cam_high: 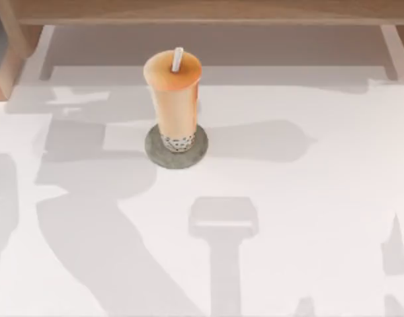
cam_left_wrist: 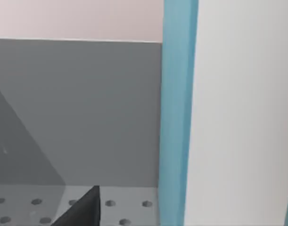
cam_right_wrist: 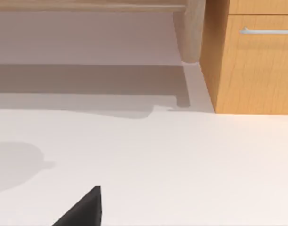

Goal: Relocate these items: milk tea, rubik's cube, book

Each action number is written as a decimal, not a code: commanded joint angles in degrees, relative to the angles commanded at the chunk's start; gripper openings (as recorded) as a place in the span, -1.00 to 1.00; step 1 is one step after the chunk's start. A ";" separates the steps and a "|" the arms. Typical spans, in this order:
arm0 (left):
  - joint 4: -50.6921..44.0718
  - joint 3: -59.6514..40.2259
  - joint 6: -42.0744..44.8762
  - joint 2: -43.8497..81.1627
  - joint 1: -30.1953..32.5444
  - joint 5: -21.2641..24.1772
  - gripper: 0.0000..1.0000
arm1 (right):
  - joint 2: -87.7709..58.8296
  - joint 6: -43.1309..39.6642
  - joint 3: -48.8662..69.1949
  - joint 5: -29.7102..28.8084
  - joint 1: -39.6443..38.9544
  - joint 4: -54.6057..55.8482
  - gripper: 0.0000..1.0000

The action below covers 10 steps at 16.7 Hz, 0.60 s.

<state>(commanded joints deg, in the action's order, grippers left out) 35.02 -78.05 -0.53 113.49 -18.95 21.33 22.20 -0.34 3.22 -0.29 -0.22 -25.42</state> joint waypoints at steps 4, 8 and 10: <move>-1.21 -3.95 -0.08 2.80 0.44 -0.52 1.00 | 0.00 0.00 0.00 0.00 0.00 0.00 1.00; -2.57 -8.08 -0.10 5.46 1.01 -1.07 1.00 | 0.00 0.00 0.00 0.00 0.00 0.00 1.00; -2.68 -8.32 -0.11 5.65 1.07 -1.12 1.00 | 0.00 0.00 0.00 0.00 0.00 0.00 1.00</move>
<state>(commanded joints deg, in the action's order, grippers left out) 32.33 -86.37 -0.63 119.14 -17.88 20.20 22.20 -0.34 3.22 -0.29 -0.22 -25.42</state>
